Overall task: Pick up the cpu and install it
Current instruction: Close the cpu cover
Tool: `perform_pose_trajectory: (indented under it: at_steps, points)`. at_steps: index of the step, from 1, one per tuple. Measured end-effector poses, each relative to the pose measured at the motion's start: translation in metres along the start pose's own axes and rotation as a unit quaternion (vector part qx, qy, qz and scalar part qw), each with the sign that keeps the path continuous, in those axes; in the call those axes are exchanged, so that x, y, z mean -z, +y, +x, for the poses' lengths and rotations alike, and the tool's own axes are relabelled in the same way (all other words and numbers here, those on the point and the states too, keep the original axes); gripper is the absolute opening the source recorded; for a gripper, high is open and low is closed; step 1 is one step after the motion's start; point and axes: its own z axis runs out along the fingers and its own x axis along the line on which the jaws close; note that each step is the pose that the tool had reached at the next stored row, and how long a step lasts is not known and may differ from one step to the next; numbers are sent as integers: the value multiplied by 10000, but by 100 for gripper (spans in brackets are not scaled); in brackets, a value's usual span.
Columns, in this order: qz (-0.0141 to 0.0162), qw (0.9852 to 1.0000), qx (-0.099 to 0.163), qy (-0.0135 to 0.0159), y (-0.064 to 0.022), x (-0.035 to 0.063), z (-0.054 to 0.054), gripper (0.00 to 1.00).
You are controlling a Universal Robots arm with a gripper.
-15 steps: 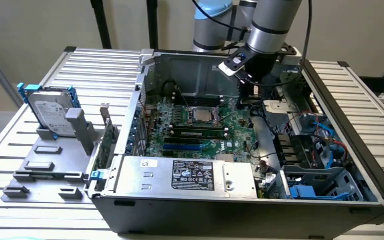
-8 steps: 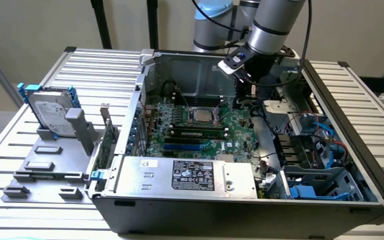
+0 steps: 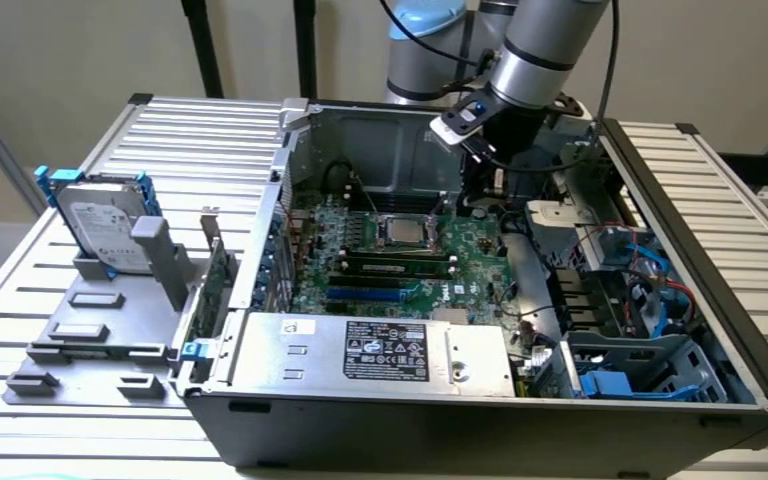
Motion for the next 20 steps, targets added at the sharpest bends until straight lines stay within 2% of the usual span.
perform_pose_trajectory:
  at_steps: [5,15,20]
  points:
    - [20,10000,17,-3,-144,-32,5,11]
    - [24,10000,38,-6,-505,-147,19,11]
    - [23,10000,50,-7,-708,-249,28,11]
